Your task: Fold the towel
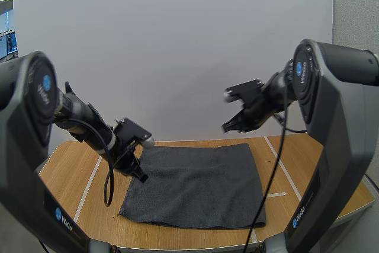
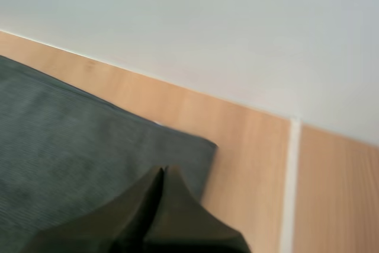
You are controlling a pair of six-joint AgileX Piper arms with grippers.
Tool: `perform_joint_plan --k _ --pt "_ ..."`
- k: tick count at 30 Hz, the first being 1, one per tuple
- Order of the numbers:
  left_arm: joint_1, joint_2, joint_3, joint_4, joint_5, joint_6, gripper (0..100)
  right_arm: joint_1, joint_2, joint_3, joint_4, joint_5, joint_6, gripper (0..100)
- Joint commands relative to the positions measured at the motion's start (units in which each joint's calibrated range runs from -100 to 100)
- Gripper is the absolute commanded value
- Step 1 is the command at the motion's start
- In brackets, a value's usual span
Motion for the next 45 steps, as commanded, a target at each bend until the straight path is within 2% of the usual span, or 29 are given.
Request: perform_joint_plan --k 1,5,6,7,11,12,13,14,15,19,28,37,41,45 --pt "-0.01 -11.48 0.12 -2.8 4.62 0.21 0 -7.84 -1.52 0.09 2.73 8.82 0.8 0" --pt "-0.01 -16.31 0.12 -4.19 6.95 0.21 0 -10.33 -0.7 0.09 6.28 13.74 -2.65 0" --pt "-0.01 -20.88 0.12 -4.68 7.96 -1.16 0 -11.02 -0.24 0.09 7.49 14.56 -3.92 0" --pt "-0.01 -22.24 0.12 -4.68 8.53 -2.09 0 -11.56 0.99 0.09 7.71 14.13 -4.59 6" --pt "-0.01 -29.02 0.12 -4.68 10.99 -5.49 0 -11.74 4.66 -0.58 9.36 13.55 -9.36 59" --pt "-0.01 -30.26 0.12 -4.68 11.77 -6.6 0 -11.74 5.67 -1.06 9.76 13.72 -9.66 67" --pt "-0.01 -31.22 0.12 -4.68 12.12 -7.68 0 -11.74 7.37 -1.86 9.77 13.72 -9.75 81" --pt "-0.01 -33.47 0.12 -4.68 12.67 -9.21 0 -11.74 8.83 -3.06 10.01 13.72 -9.75 90" --pt "-0.01 -35.11 0.12 -4.68 12.67 -10.3 0 -11.74 10.28 -4.2 10.15 14.06 -9.91 94" --pt "-0.01 -40.67 0.12 -3.52 11.98 -11.48 0 -11.74 14.74 -8.57 10.57 17.4 -10.16 96" --pt "-0.01 -47.61 0.12 -3.52 11.32 -11.48 0 -11.74 23.46 -19.52 17.63 33.19 -14.18 96" --pt "0.23 -49.69 0.12 -3.38 11.32 -11.48 0 -12.1 32.93 -28.82 18.32 45.74 -14.55 96" --pt "0.23 -53.99 0.12 -3.38 11.32 -11.48 0 -13.0 36.59 -31.8 19.02 54.53 -14.75 100" --pt "0.23 -58.47 0.12 -3.38 11.32 -11.48 0 -14.45 37.86 -33.56 20.53 57.32 -16.62 100"
